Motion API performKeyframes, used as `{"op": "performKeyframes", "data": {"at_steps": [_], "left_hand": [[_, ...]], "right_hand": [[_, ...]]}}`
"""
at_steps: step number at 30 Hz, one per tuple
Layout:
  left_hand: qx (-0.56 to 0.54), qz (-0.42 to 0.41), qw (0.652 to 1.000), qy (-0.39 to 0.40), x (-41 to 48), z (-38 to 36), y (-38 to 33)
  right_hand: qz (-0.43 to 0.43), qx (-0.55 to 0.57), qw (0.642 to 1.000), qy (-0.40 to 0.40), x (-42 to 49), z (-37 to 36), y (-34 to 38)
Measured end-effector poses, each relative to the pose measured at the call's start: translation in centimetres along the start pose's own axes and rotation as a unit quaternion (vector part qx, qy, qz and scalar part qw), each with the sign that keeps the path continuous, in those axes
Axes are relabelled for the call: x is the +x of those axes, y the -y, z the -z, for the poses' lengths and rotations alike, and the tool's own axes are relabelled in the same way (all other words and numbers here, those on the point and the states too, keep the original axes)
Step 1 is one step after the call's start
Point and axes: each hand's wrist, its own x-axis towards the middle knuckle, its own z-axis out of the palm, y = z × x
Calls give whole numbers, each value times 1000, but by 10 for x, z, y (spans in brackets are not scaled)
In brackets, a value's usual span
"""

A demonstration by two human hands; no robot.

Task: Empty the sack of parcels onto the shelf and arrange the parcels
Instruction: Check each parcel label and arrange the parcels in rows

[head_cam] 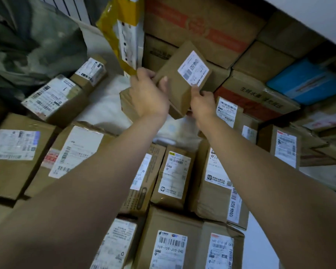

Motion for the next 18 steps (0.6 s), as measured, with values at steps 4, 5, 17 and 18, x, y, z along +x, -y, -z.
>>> {"op": "performKeyframes", "data": {"at_steps": [4,5,17,18], "left_hand": [[-47,22,996,74,-26,-28,-4],[-45,39,994,96,-32,-35,-1],[4,154,971,185,-49,-63,48],[1,162,966,200,-50,-63,54]], "right_hand": [[22,-117,990,-81,7,27,-10],[18,-153,984,-86,8,31,-15],[26,-472,881,4,-3,22,-40],[20,-485,874,2,-4,20,-40]]}}
